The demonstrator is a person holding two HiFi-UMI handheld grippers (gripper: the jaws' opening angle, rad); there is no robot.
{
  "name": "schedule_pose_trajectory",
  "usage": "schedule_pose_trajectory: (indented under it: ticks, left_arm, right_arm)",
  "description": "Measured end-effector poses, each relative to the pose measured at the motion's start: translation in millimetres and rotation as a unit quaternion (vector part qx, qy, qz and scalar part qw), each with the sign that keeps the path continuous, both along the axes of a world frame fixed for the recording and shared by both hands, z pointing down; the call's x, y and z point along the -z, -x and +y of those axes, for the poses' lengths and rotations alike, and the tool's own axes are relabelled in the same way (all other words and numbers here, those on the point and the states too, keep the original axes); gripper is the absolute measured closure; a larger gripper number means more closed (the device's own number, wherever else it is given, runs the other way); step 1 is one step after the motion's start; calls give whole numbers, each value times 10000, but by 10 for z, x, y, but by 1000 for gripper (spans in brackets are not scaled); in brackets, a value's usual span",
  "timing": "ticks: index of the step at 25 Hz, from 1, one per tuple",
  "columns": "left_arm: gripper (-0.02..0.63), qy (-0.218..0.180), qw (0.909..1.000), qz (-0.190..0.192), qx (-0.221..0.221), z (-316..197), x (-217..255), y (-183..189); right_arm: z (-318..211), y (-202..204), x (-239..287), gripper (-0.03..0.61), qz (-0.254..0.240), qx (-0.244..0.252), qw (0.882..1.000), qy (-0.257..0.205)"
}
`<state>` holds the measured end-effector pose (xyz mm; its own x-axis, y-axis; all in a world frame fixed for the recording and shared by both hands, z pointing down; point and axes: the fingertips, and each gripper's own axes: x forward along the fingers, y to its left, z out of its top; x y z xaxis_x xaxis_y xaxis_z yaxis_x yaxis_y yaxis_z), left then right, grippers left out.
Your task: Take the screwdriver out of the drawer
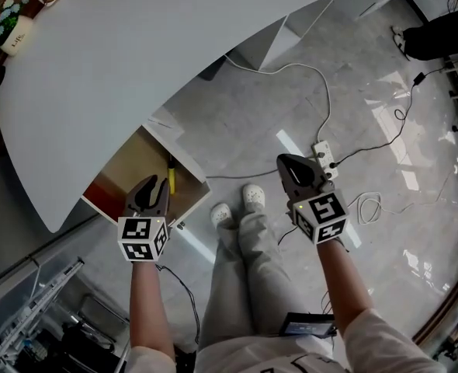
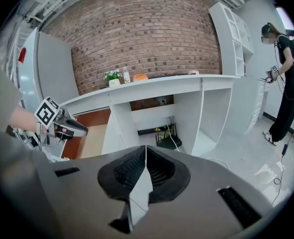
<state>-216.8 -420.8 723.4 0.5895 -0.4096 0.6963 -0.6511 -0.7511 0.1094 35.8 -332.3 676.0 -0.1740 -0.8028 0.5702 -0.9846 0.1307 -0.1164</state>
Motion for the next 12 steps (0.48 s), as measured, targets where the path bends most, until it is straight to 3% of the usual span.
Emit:
schedule_pose_trajectory:
  ticks: [6, 12]
  left_arm:
    - [446, 625, 9971, -417, -87, -15, -532, 17]
    - [445, 1071, 9903, -869, -168, -103, -957, 17]
  right_arm:
    - [75, 124, -320, 557, 93, 321, 9992, 200]
    - [94, 94, -567, 557, -94, 111, 9993, 347]
